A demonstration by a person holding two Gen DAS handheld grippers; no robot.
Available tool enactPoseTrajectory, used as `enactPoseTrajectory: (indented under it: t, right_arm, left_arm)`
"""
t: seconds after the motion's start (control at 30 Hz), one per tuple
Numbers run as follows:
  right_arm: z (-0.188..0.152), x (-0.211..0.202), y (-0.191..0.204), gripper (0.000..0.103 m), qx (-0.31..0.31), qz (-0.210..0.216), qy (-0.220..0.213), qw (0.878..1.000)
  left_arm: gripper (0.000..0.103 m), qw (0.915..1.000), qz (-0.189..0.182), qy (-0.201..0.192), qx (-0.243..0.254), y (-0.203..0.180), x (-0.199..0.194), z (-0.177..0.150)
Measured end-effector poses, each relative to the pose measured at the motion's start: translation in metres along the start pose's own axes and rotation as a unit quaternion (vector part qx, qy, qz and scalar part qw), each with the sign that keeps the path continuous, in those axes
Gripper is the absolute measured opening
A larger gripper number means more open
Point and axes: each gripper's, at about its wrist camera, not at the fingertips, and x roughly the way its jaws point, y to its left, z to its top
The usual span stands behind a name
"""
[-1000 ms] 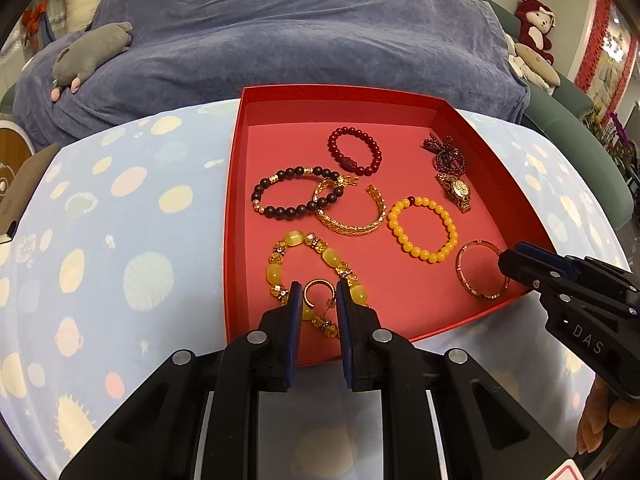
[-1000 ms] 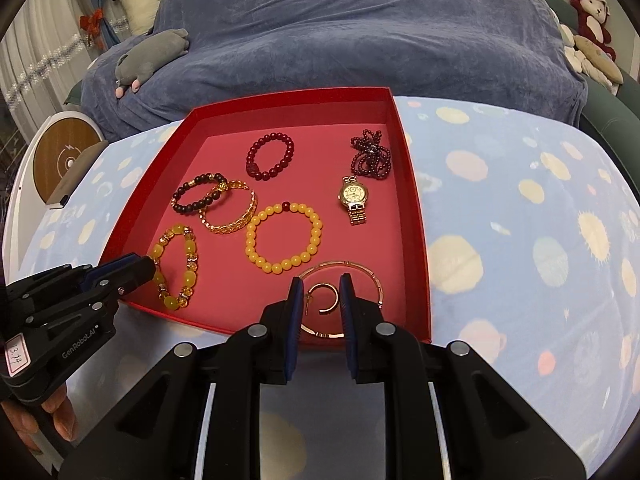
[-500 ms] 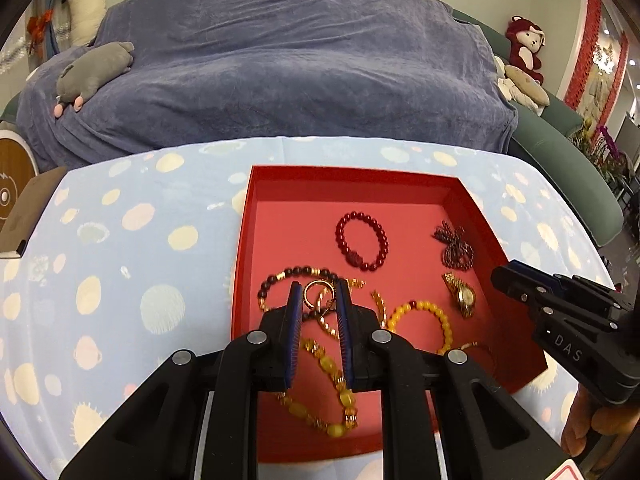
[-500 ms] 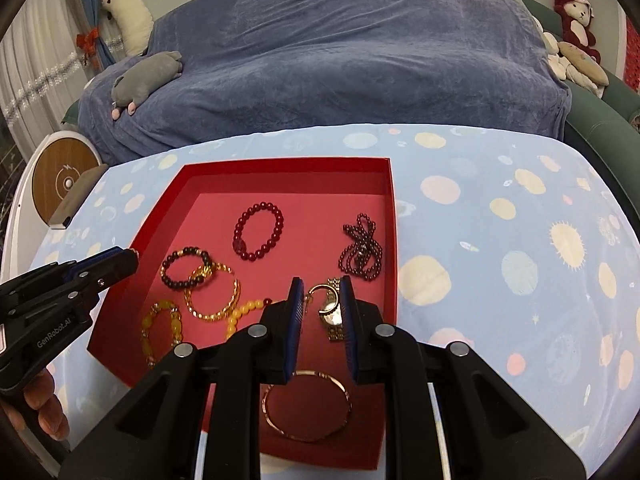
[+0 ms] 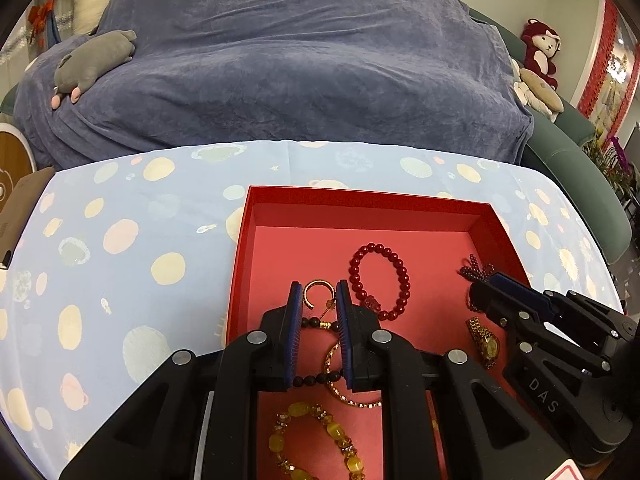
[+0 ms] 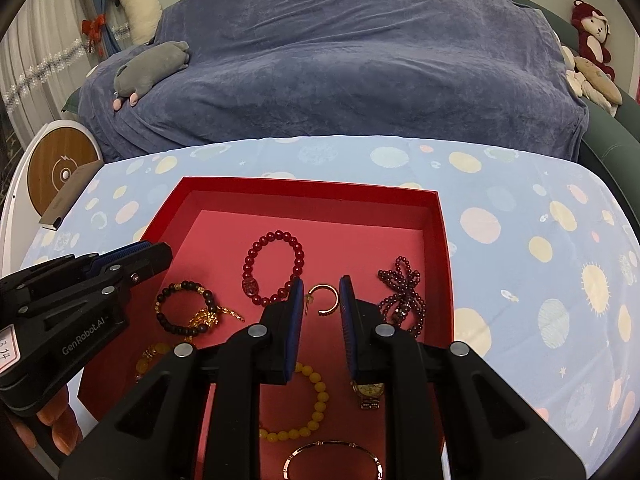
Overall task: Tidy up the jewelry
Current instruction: 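Lower both earrings into the red box and open both tools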
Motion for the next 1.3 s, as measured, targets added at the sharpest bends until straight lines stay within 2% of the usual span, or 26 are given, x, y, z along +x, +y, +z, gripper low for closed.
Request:
enactPoseTrajectory:
  t: [0.37,0.47,0.57,0.6,0.63,0.77,0.9,1.07,1.2,1.3]
  right_arm:
    - [0.001,0.008,0.000,0.019,0.004,-0.002,0.001,1.000]
    - [0.002,0.011,-0.005,0.033,0.021,0.009,0.006,1.000]
    - [0.003,0.009,-0.010,0.039,0.029,0.010,-0.003,1.000]
    - [0.003,0.008,-0.010,0.042,0.029,0.009,-0.004,1.000]
    - [0.003,0.009,-0.011,0.042,0.030,0.010,-0.003,1.000]
    - [0.002,0.011,-0.009,0.044,0.018,0.007,-0.007,1.000]
    - [0.003,0.018,-0.008,0.045,-0.005,-0.020,-0.013,1.000]
    - [0.006,0.017,-0.019,0.049,0.025,-0.007,-0.015,1.000]
    - [0.005,0.011,-0.016,0.052,0.022,-0.005,-0.016,1.000]
    - [0.004,0.006,-0.012,0.053,0.015,-0.001,-0.021,1.000]
  left_arm:
    - [0.015,1.0000,0.005,0.008,0.001,-0.001,0.009,0.003]
    - [0.016,0.9999,0.001,0.011,-0.003,0.000,0.011,0.002]
    - [0.028,0.9999,0.006,0.009,-0.006,0.002,0.011,0.002]
    - [0.038,0.9999,0.010,0.006,-0.008,0.003,0.010,0.001]
    - [0.041,0.9999,0.013,0.000,-0.011,0.004,0.009,0.001]
    - [0.041,0.9999,0.015,-0.004,-0.007,0.005,0.008,-0.001]
    - [0.041,0.9997,0.024,0.005,-0.007,0.008,0.014,-0.006]
    - [0.041,0.9995,0.029,0.008,-0.012,0.012,0.020,-0.010]
    - [0.042,0.9988,0.046,0.000,0.014,0.007,0.022,-0.011]
    - [0.042,0.9986,0.050,-0.007,0.014,0.008,0.021,-0.010]
